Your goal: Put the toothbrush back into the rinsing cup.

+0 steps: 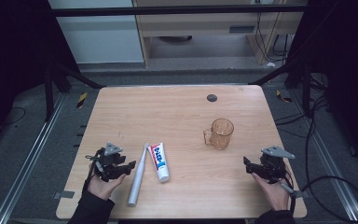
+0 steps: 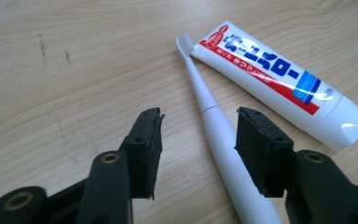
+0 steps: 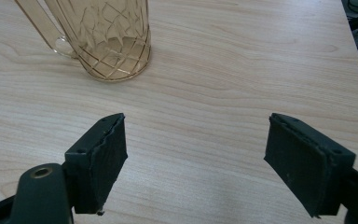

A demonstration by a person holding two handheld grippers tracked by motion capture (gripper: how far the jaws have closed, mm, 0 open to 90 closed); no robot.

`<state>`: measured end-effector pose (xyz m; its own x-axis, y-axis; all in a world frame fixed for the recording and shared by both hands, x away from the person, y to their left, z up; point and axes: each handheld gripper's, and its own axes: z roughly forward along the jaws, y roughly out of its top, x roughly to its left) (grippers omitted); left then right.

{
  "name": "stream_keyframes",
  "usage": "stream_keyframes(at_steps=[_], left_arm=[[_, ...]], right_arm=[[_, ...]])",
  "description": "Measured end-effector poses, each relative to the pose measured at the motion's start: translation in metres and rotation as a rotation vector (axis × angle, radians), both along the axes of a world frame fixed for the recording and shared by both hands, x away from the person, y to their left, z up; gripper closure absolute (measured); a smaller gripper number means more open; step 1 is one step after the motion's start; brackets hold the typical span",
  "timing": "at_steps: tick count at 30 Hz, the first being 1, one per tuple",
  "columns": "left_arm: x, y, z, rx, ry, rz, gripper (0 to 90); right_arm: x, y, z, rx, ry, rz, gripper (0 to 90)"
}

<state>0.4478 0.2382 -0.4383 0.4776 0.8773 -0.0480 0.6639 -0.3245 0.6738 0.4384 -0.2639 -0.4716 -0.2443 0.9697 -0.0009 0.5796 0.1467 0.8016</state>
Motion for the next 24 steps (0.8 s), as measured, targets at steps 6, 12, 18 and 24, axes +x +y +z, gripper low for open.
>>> stream_keyframes(at_steps=[6,12,18,24], left_arm=[[0.007,0.0,0.003,0.013,0.029,0.015,43.4],[0.015,-0.002,0.007,0.032,0.054,0.027,41.6],[0.02,-0.01,0.009,0.058,0.078,0.032,40.9],[0.023,-0.018,0.007,0.072,0.106,0.023,39.6]], right_arm=[[0.0,-0.002,0.001,-0.009,-0.007,-0.006,20.3],[0.0,-0.002,0.001,-0.019,-0.007,0.001,20.4],[0.0,-0.002,0.001,-0.018,-0.002,0.002,20.6],[0.001,-0.002,0.001,-0.014,0.004,0.008,20.8]])
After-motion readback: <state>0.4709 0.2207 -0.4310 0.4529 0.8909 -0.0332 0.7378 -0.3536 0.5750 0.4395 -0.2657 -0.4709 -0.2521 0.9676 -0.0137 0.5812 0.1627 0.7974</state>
